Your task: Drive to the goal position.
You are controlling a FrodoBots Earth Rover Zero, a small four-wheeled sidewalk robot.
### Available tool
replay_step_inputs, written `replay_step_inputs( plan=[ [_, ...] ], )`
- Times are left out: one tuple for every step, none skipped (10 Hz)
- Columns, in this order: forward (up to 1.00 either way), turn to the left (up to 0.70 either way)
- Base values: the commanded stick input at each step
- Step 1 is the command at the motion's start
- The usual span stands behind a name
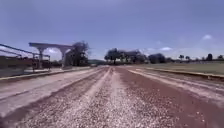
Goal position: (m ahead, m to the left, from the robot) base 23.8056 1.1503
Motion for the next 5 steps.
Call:
replay_step_inputs(
  plan=[
    [1.0, 0.0],
    [1.0, 0.0],
    [1.0, 0.0],
    [1.0, 0.0],
    [1.0, 0.0]
  ],
)
